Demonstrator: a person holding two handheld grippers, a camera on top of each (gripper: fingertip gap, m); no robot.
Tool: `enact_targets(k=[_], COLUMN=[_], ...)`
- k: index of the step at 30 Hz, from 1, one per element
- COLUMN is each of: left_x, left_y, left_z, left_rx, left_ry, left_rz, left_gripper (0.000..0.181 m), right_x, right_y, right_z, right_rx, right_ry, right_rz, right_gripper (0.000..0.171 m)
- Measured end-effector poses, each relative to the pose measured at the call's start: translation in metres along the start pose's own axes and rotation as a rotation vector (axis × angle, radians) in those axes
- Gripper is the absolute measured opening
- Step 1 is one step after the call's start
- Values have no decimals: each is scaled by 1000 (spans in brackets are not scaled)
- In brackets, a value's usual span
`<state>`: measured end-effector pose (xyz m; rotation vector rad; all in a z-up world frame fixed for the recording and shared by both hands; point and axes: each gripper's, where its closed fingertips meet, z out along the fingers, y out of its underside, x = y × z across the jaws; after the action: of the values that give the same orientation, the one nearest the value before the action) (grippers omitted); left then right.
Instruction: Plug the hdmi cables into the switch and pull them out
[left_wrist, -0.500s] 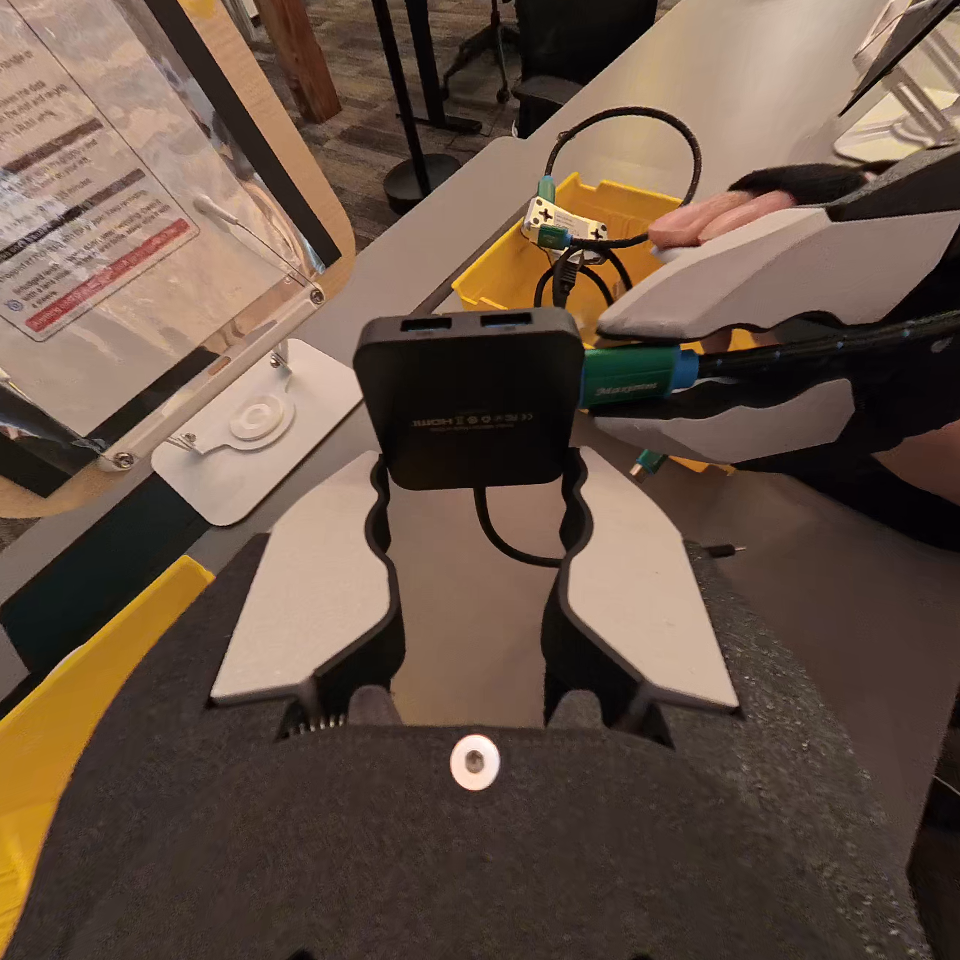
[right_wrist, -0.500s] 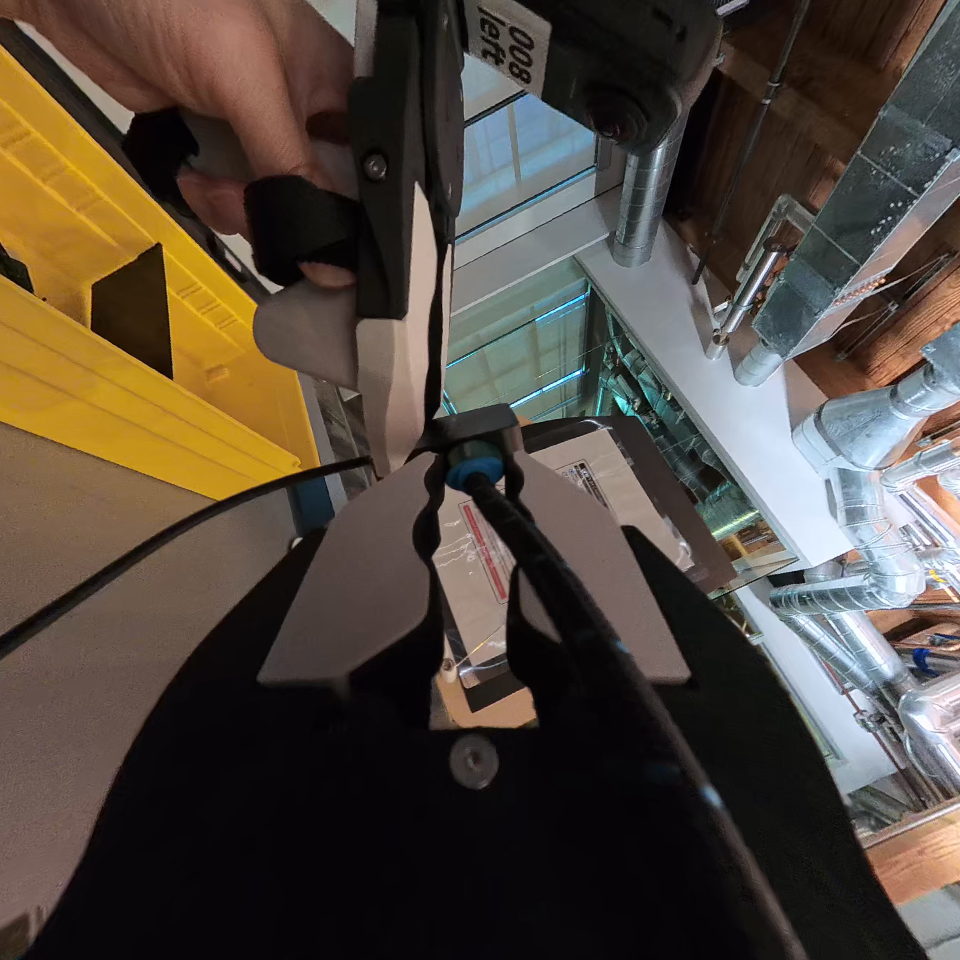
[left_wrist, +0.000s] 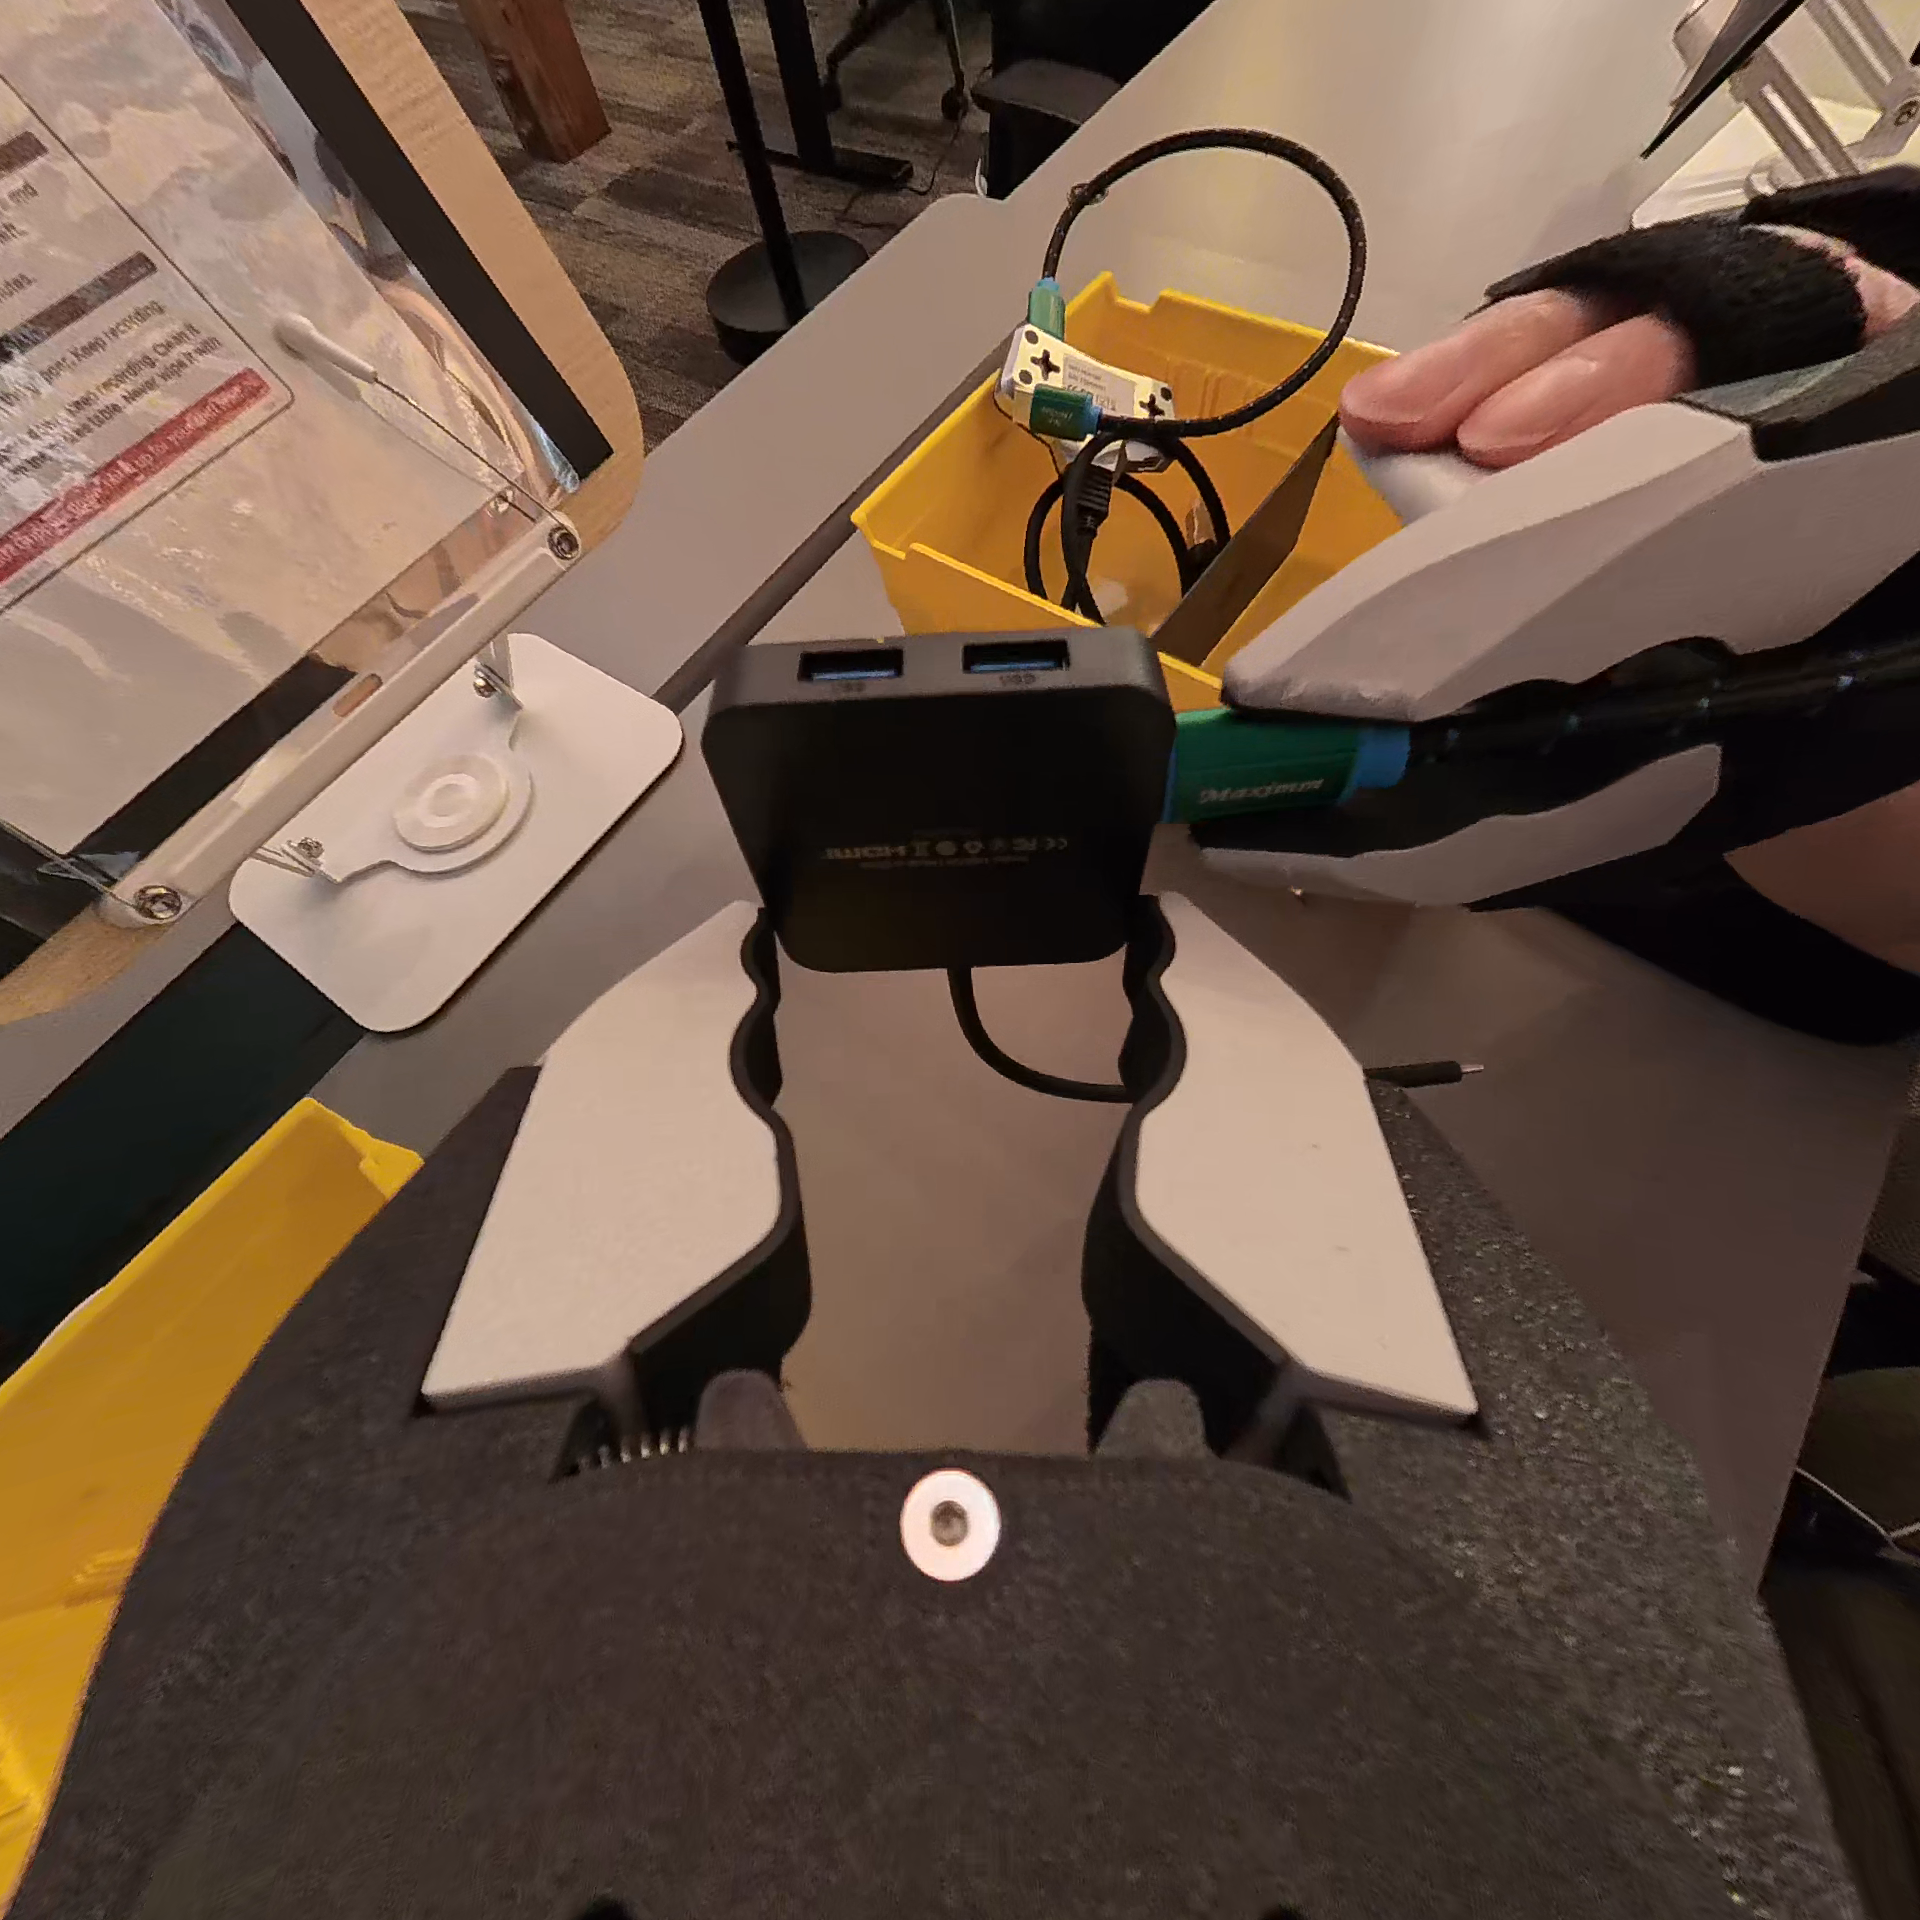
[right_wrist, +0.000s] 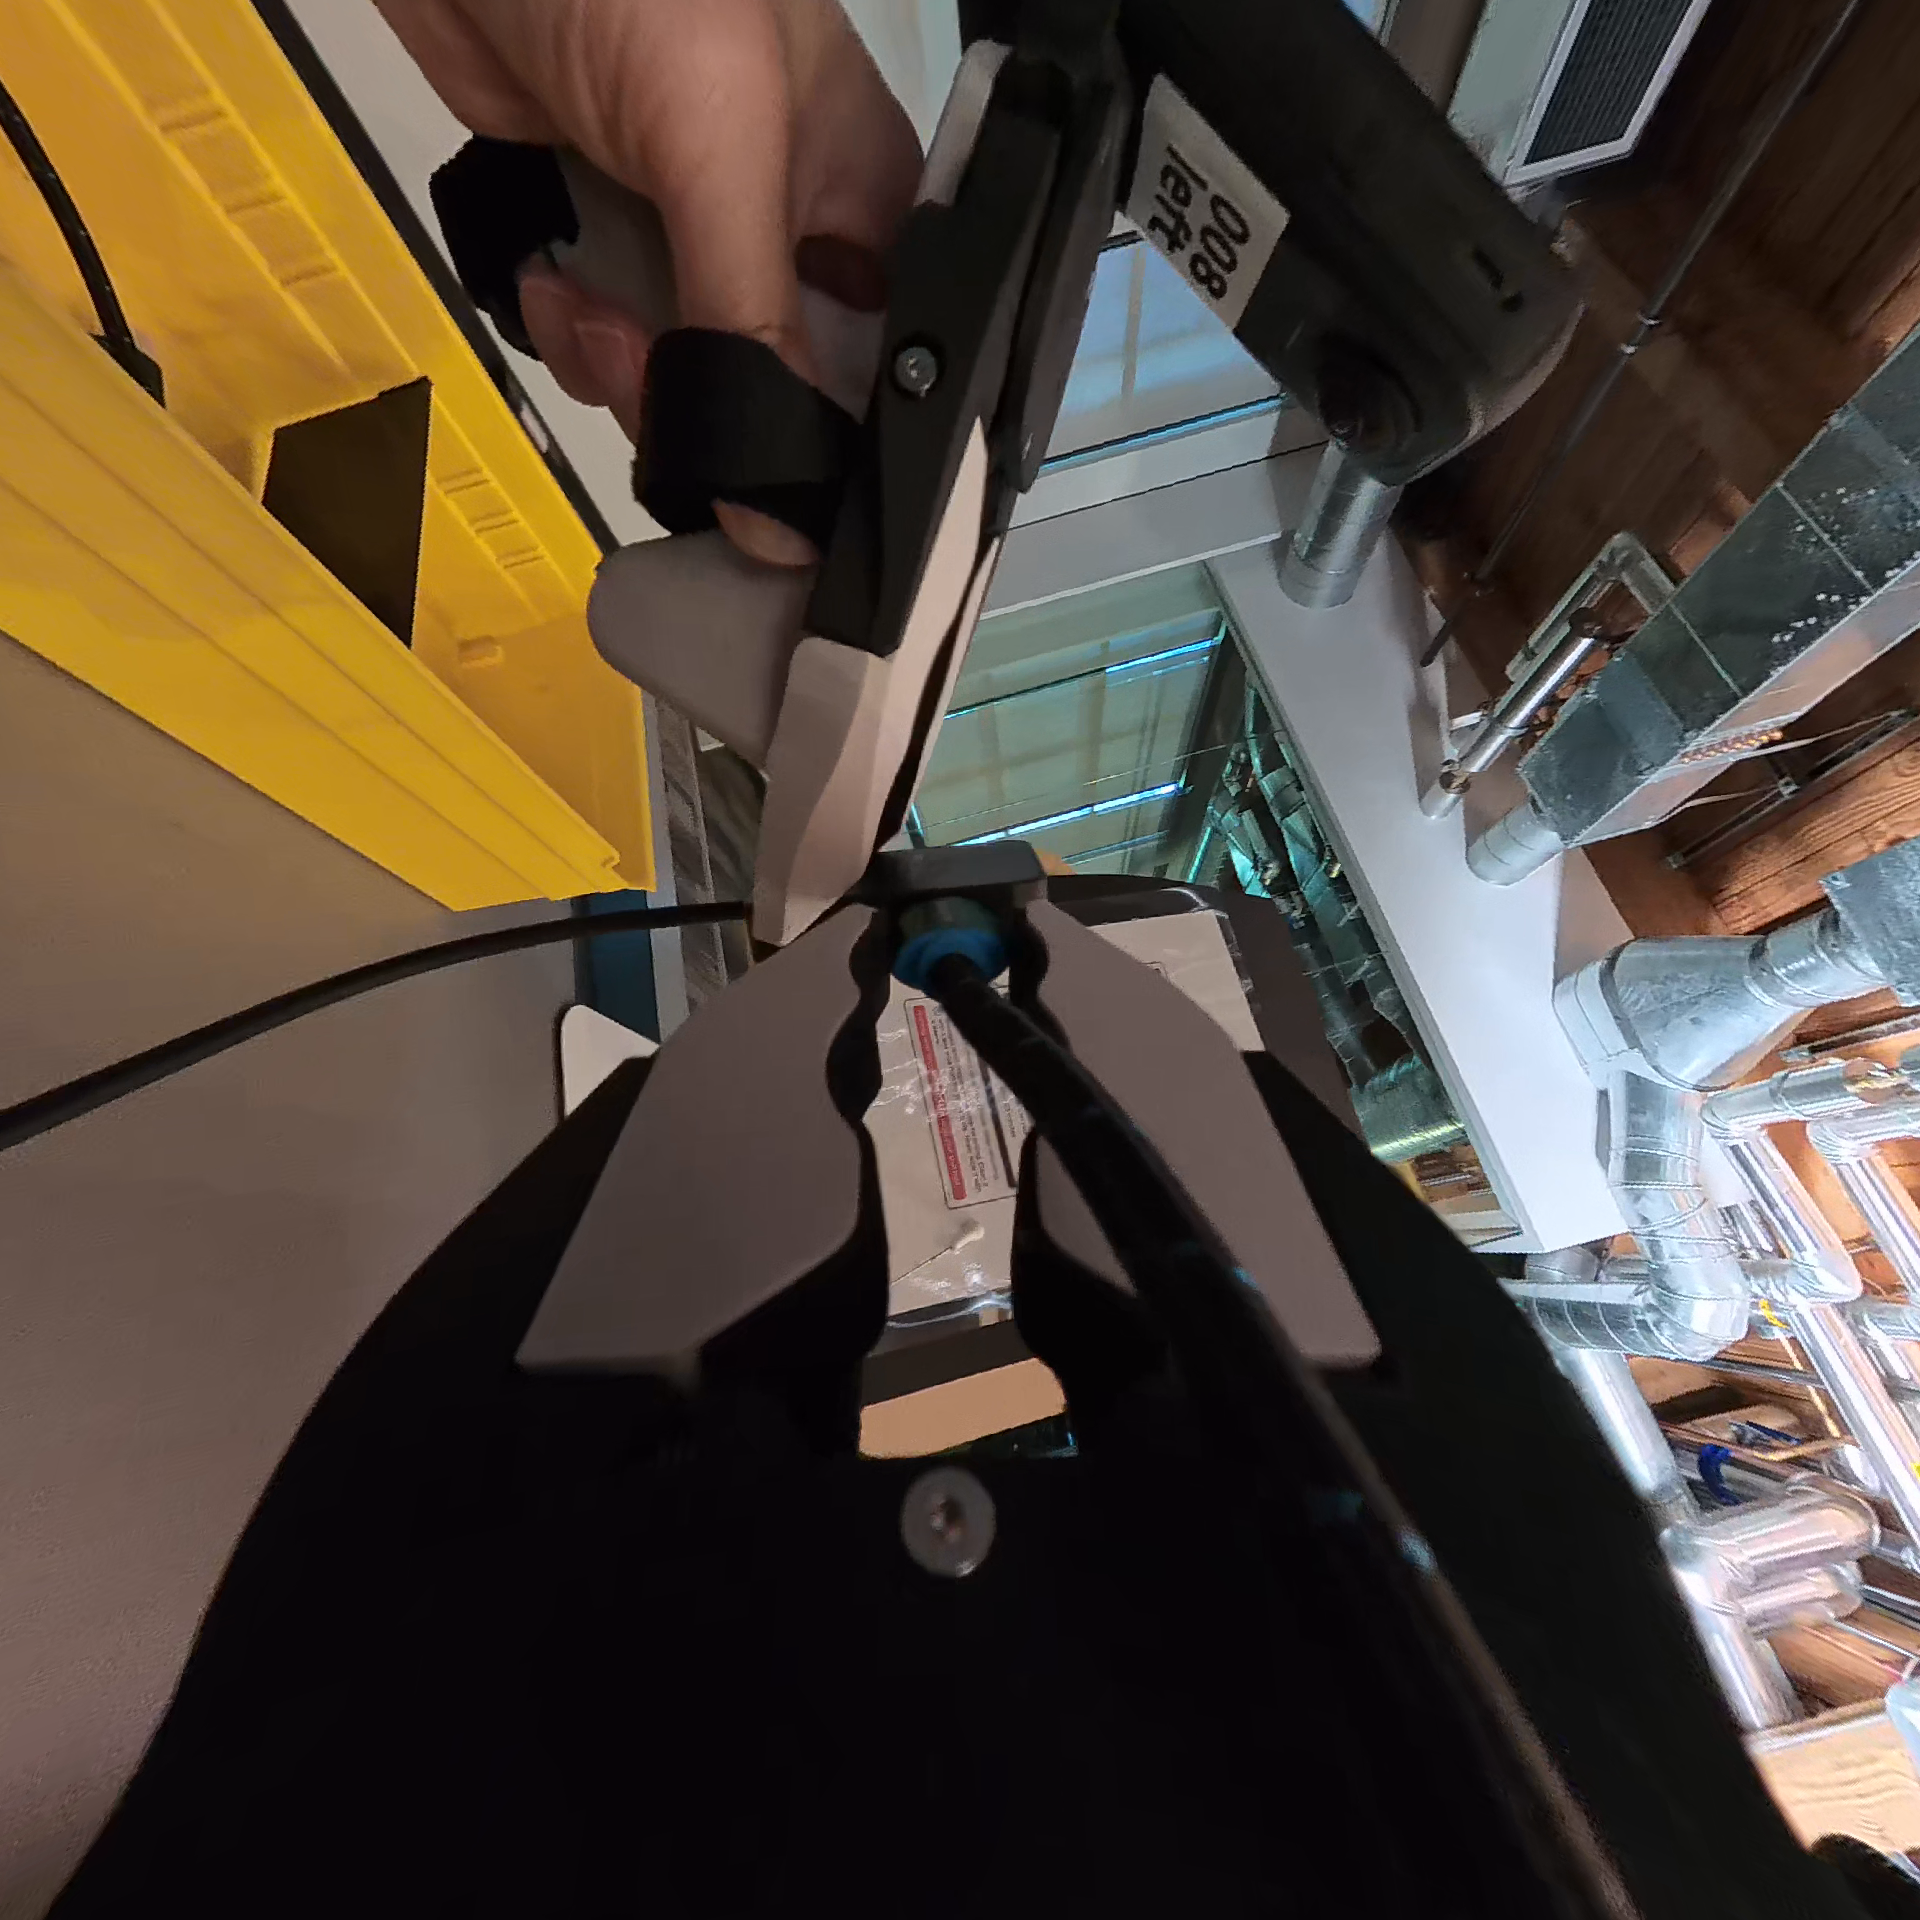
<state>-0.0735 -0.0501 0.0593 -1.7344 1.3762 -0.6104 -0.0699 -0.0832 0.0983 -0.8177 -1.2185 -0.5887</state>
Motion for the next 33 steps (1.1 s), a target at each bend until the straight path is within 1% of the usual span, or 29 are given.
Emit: enact_targets(k=[3,7,14,20,23,26,27,28,29,30,31,33], left_x=[-2,0,-8,-13,-7,8,12,14,14,16,21,43], left_y=[0,-6,-5,-4,-3,-1,-1,-2,-4,-8,-15,-34], left_z=[2,-1,-2,-3,-9,-23,-30,-38,-46,-55,-64,-82], left_rx=[-5,35,23,8,-9,-12,-7,10,41,92,166,340], left_ry=[-12,3,-112,-169,-152,-108,-100,-106,-114,-111,-75,88], left_rz=[10,-14,23,50,92,164,192,209,216,213,205,162], left_gripper=[65,64,64,64,65,63,66,76,83,81,79,69], right_x=[-2,5,3,1,5,16,24,30,33,40,47,52], right_y=[3,6,6,7,4,-5,-7,-12,-19,-24,-26,-35], right_z=[0,0,6,9,3,-10,-16,-23,-31,-37,-43,-53], right_rx=[-20,-2,-12,-13,68,183,219,278,349,401,441,537], right_ry=[-27,10,83,120,104,84,108,96,59,47,42,-25], right_rz=[30,110,112,130,156,223,246,280,327,387,445,536], right_gripper=[23,23,22,21,22,22,22,22,22,22,22,22])
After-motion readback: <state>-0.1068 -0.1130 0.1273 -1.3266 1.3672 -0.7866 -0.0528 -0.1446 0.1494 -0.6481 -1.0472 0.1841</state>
